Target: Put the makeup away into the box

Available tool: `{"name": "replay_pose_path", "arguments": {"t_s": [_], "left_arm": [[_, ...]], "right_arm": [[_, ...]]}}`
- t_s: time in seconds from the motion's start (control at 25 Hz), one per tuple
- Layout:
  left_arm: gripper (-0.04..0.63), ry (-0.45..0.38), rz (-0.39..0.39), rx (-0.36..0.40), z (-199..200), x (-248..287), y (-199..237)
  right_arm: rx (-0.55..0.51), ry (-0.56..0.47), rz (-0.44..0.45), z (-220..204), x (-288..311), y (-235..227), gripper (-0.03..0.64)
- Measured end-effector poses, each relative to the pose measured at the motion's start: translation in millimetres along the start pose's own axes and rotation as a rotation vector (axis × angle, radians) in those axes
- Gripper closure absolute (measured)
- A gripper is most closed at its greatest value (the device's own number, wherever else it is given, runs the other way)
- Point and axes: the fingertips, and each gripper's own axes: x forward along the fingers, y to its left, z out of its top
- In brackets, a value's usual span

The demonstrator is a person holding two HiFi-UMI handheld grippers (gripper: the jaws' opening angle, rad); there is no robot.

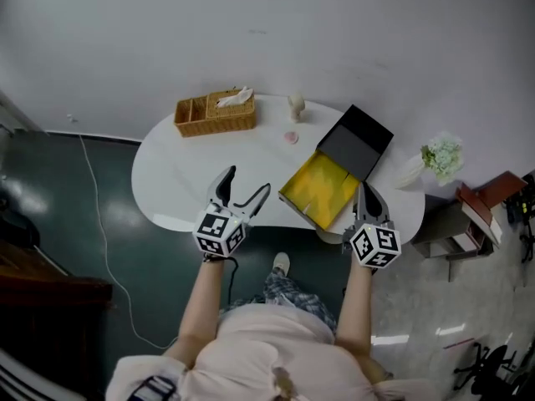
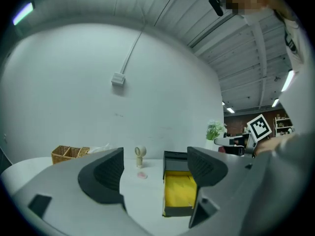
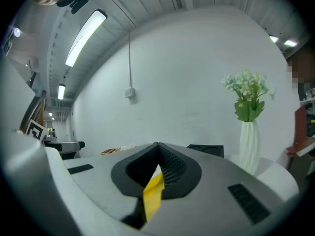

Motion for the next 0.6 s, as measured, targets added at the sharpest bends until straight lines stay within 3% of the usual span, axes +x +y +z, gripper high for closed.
{"name": "replay_pose_path", "arguments": {"t_s": [0.36,0.6], "left_arm": [[0.207,0.022,0.041,-0.022,5,85,38],[0.207,0.061,0.016,-0.014,1,118,50]], "right_arm": [[0.0,0.03,0.053,15,95,-11,0.601],[0.001,0.043,0.053,17,127,-8,0.601]]}}
